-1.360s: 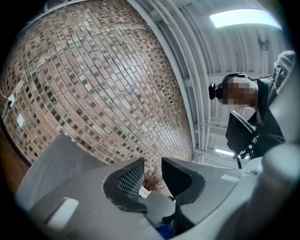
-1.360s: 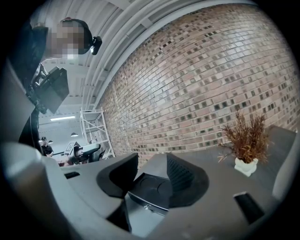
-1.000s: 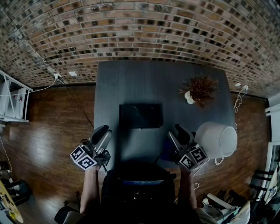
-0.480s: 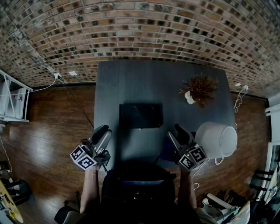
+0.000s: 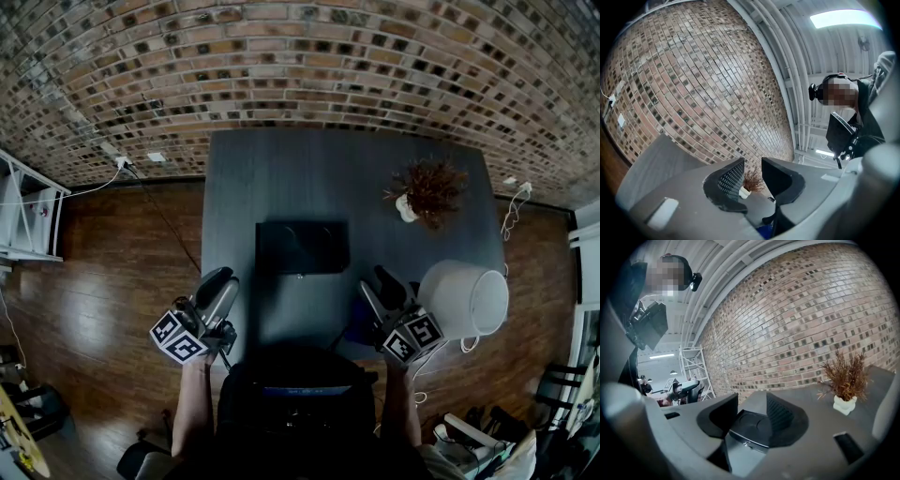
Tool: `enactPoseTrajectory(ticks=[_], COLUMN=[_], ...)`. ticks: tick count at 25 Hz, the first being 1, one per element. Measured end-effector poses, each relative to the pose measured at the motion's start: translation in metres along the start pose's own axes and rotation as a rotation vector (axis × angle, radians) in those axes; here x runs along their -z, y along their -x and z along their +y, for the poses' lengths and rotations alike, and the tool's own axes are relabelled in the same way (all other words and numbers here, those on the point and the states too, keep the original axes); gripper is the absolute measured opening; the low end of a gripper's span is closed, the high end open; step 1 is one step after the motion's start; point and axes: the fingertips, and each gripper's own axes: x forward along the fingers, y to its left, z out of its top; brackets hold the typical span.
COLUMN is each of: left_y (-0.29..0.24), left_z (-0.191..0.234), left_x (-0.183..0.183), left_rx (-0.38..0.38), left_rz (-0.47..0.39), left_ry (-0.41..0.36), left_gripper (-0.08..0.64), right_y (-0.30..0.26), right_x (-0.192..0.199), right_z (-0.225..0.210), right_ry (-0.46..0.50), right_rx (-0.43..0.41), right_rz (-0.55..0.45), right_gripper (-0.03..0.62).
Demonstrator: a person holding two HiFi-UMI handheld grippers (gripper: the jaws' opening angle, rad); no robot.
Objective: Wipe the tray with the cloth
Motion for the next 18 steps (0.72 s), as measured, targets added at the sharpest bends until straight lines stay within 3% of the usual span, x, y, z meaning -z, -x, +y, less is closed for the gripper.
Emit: enactPoseTrajectory(ticks=[18], left_y=[-0.0011], left_z=[-0.0013], left_x=[0.0021], left_rx=[0.005], left_rz=[0.003], left_ry=[-0.001], left_gripper=[0.103], right_y=[-0.0005], right_x=[0.0026], right_z=[-0.0004], right_ry=[0.001], right_rx=[0.0], right_rz=[0.009], right_gripper=[0.187])
